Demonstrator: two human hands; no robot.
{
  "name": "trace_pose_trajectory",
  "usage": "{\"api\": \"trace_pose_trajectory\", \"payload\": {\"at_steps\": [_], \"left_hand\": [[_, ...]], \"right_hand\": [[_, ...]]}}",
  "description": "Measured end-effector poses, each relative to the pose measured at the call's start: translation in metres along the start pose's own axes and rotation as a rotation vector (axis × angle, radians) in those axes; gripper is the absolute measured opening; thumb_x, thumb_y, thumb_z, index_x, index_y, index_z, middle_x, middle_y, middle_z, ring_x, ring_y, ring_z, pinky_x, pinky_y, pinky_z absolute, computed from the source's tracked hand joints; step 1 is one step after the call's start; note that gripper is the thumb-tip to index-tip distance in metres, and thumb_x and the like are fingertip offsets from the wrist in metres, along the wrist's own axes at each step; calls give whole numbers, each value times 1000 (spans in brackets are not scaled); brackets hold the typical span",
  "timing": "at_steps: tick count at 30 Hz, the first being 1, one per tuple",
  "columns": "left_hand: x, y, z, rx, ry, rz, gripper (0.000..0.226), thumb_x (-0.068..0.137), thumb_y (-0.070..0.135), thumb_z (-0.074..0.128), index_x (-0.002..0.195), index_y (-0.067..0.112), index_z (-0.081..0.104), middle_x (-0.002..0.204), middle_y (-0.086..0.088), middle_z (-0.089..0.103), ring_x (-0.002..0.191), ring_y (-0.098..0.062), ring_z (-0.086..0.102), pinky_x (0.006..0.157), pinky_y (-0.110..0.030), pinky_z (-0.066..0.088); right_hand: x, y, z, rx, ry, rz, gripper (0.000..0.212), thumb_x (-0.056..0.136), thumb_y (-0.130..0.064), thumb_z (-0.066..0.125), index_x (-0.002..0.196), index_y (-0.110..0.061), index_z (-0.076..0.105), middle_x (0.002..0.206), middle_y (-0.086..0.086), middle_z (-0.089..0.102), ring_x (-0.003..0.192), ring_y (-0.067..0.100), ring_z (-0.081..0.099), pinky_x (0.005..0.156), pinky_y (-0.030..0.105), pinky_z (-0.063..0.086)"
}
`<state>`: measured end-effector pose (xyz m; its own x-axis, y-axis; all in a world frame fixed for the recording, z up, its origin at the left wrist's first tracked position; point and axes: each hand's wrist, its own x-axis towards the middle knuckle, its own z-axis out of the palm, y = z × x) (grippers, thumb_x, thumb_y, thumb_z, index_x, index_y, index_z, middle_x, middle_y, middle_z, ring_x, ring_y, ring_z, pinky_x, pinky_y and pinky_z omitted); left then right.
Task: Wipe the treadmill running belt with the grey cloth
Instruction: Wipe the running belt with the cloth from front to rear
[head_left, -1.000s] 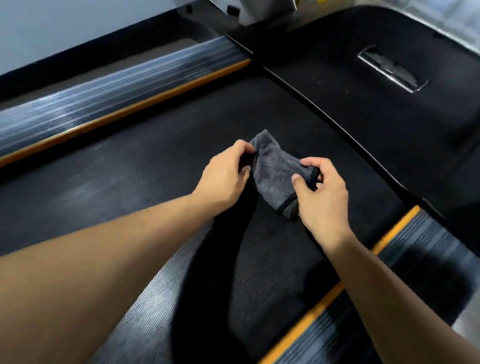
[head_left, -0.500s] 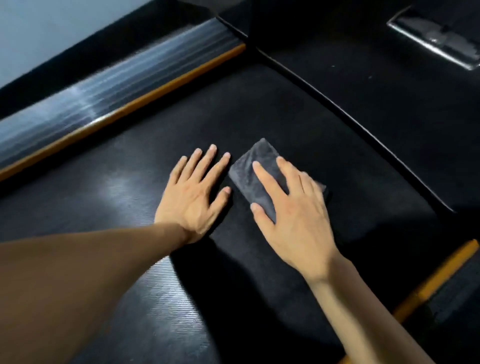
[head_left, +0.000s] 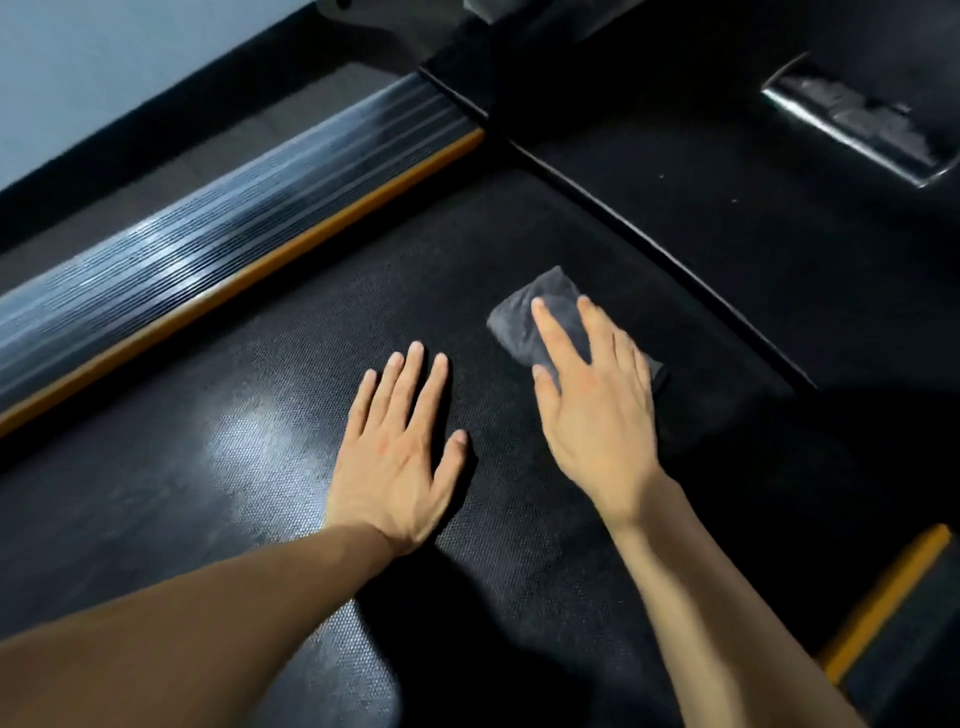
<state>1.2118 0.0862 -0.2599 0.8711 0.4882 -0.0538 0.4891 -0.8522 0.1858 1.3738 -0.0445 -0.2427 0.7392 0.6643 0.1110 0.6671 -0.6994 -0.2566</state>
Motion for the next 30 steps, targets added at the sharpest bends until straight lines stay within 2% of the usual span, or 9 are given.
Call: {"api": "trace_pose_trajectory", "payload": {"at_steps": [6, 9, 10, 13, 16, 22, 25, 27, 30], "left_hand": [[4, -3, -7, -21, -63, 42, 72, 101, 54, 21, 163, 22, 3, 171, -3, -4, 158, -19, -6, 128, -41, -1], [9, -46, -20, 72, -72, 210, 75, 98, 56, 25, 163, 20, 11, 171, -3, 7, 158, -21, 9, 127, -38, 5], [10, -61, -24, 98, -50, 206, 75, 98, 56, 27, 162, 20, 14, 170, -3, 10, 157, -22, 11, 127, -40, 7], [15, -79, -23, 64, -28, 107, 74, 99, 57, 27, 163, 25, 9, 171, -1, 4, 158, -21, 1, 128, -48, 6], [18, -76, -17, 61, -33, 143, 74, 98, 56, 28, 163, 25, 10, 171, -1, 5, 158, -22, 1, 127, -50, 8], [19, -80, -15, 23, -37, 158, 75, 97, 56, 33, 162, 21, 17, 170, -3, 10, 158, -25, 6, 126, -54, 13], [24, -81, -14, 37, -43, 162, 76, 97, 56, 33, 162, 20, 16, 170, -5, 10, 158, -26, 5, 126, -54, 12], [23, -81, -14, 44, -61, 157, 77, 97, 55, 33, 162, 19, 15, 171, -5, 9, 158, -26, 4, 126, -54, 13], [23, -79, -15, 44, -65, 155, 76, 97, 55, 33, 162, 19, 14, 171, -5, 8, 158, -26, 5, 125, -54, 14]], "right_hand": [[7, 0, 4, -31, -3, 35, 58, 101, -38, 44, 155, -35, 23, 161, 10, 24, 143, 28, 31, 117, 44, 28], [4, -6, 4, -64, 35, 31, 57, 102, -34, 42, 155, -30, 24, 166, 9, 10, 150, 27, 19, 122, 45, 21], [3, -9, 5, -82, 44, -3, 56, 102, -31, 40, 156, -27, 26, 166, 8, 8, 152, 25, 14, 124, 45, 17], [16, 1, 8, -50, 41, -149, 52, 102, -25, 41, 153, -20, 34, 164, 2, 21, 151, 21, 19, 122, 43, 24], [57, 10, 14, 0, 16, -300, 51, 100, -22, 46, 151, -20, 38, 161, 1, 30, 147, 23, 29, 118, 42, 31], [179, -20, 38, 20, 70, -134, 52, 97, -21, 51, 149, -20, 41, 157, 8, 36, 142, 29, 35, 115, 48, 32], [184, -39, 44, 73, 134, -44, 48, 94, -19, 52, 142, -19, 50, 150, 9, 44, 134, 31, 43, 111, 49, 36], [156, -61, 51, 119, 153, -191, 47, 88, -16, 54, 135, -16, 58, 142, 11, 53, 126, 33, 51, 105, 48, 41], [129, -81, 54, 159, 40, -396, 49, 85, -14, 57, 135, -18, 59, 140, 8, 56, 124, 30, 52, 102, 46, 41]]}}
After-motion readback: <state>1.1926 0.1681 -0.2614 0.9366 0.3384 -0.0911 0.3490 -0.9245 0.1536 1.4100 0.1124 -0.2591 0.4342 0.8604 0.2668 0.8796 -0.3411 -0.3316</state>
